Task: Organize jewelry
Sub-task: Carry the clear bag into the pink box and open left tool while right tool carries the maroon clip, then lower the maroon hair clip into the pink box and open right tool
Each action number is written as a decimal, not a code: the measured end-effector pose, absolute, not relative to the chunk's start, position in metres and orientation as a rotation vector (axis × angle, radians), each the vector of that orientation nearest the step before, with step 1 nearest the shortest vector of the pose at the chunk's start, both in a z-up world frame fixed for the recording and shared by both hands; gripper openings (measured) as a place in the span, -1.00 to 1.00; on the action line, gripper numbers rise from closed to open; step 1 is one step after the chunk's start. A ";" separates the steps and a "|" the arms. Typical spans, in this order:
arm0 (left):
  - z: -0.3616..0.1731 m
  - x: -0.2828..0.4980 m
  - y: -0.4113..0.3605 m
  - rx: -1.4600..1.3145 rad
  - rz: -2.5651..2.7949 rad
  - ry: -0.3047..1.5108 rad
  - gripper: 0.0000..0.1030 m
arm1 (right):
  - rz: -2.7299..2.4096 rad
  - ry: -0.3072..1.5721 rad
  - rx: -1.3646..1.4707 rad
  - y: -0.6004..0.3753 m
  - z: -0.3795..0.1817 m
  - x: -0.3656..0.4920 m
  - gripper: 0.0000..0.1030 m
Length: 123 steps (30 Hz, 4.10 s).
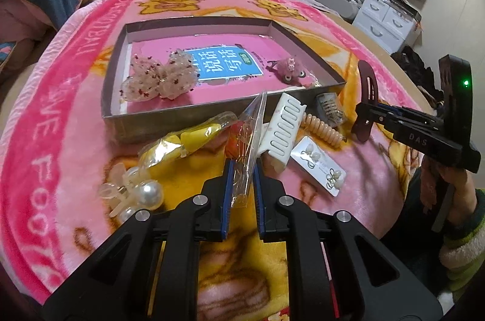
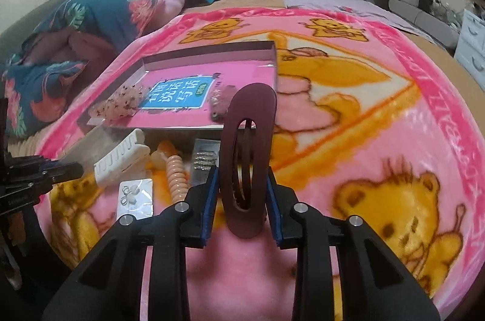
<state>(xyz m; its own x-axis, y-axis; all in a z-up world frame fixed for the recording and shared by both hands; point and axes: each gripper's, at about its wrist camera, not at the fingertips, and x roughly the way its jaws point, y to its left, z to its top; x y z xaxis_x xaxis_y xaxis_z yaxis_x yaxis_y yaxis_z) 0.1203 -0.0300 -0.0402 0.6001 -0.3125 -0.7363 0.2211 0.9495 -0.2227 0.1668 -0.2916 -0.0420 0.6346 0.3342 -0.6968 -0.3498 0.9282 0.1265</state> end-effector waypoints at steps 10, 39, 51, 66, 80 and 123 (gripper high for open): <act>-0.010 0.102 -0.007 -0.174 -0.285 0.813 -0.88 | 0.398 0.728 0.026 -0.305 -0.025 0.153 -0.46; 0.046 0.131 0.020 -0.190 -0.198 0.673 -0.88 | 0.497 0.623 0.056 -0.284 0.022 0.146 -0.46; 0.058 0.165 -0.012 -0.166 -0.272 0.659 -0.87 | 0.459 0.587 0.043 -0.284 0.045 0.164 -0.46; 0.045 0.212 -0.041 -0.174 -0.349 0.704 -0.87 | 0.417 0.556 0.044 -0.290 0.066 0.183 -0.46; 0.011 0.240 -0.047 -0.185 -0.372 0.766 -0.87 | 0.386 0.561 0.049 -0.288 0.067 0.217 -0.46; -0.004 0.243 0.000 -0.234 -0.229 0.823 0.04 | 0.365 0.825 -0.113 -0.247 -0.026 0.271 -0.45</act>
<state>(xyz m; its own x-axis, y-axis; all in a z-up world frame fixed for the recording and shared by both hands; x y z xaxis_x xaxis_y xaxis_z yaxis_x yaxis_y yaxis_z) 0.2429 -0.0004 -0.0036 0.6583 -0.2903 -0.6945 0.1101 0.9499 -0.2927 0.2709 -0.2473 -0.0263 0.6204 0.2735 -0.7351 -0.3602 0.9319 0.0428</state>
